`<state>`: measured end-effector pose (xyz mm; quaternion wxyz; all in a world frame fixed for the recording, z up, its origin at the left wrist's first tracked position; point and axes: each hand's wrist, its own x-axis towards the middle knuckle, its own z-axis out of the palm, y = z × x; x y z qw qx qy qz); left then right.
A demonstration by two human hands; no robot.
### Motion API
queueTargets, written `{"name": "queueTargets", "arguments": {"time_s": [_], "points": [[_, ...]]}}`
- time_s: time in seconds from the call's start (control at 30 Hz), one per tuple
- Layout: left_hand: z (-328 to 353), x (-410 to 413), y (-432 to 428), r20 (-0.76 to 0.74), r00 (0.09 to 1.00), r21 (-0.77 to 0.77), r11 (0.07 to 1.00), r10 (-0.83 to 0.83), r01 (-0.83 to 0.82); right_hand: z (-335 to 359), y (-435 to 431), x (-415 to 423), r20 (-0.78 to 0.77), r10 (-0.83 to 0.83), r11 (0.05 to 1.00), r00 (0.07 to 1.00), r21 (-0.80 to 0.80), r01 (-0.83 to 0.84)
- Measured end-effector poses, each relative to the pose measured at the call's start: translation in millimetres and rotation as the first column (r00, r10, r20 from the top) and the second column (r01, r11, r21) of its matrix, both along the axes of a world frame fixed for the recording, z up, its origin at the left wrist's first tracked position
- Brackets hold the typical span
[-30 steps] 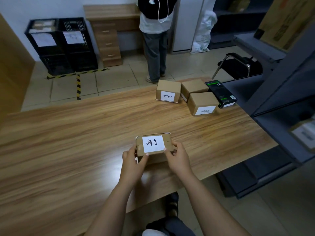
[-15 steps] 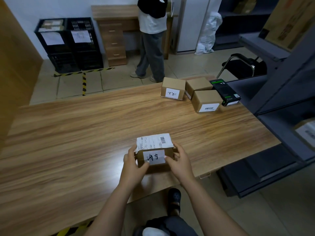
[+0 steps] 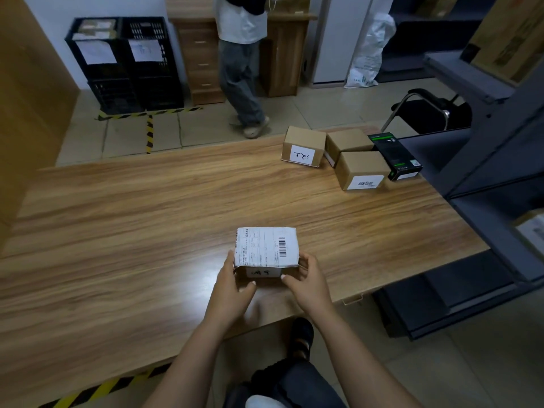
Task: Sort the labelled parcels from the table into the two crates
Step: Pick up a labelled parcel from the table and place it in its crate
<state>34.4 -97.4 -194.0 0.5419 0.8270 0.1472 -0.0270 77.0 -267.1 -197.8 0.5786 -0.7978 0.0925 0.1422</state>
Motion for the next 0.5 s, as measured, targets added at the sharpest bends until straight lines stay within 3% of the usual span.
{"name": "queueTargets", "arguments": {"time_s": [0.1,0.17,0.23,0.33,0.5], "points": [[-2,0,-2,-0.029,0.999,-0.002,1.000,0.015,-0.015,2,-5,8,-0.033,0.037,0.998,0.999,-0.042,-0.038],[-5,1,-3,-0.045,0.999,0.003,1.000,0.022,-0.021,2,-9,20,0.008,0.145,0.967,0.989,-0.214,-0.140],[-5,6,-3,-0.065,0.998,0.011,1.000,0.027,-0.027,3,-11,37,0.067,0.345,0.876,0.936,-0.381,-0.296],[-6,16,-6,-0.087,0.995,0.054,0.997,0.054,-0.050,11,-14,64,0.011,0.573,0.718,0.819,-0.488,-0.496],[-6,37,-22,-0.090,0.989,0.113,0.987,0.121,-0.110,16,-27,98,-0.006,0.692,0.566,0.721,-0.616,-0.548]]}}
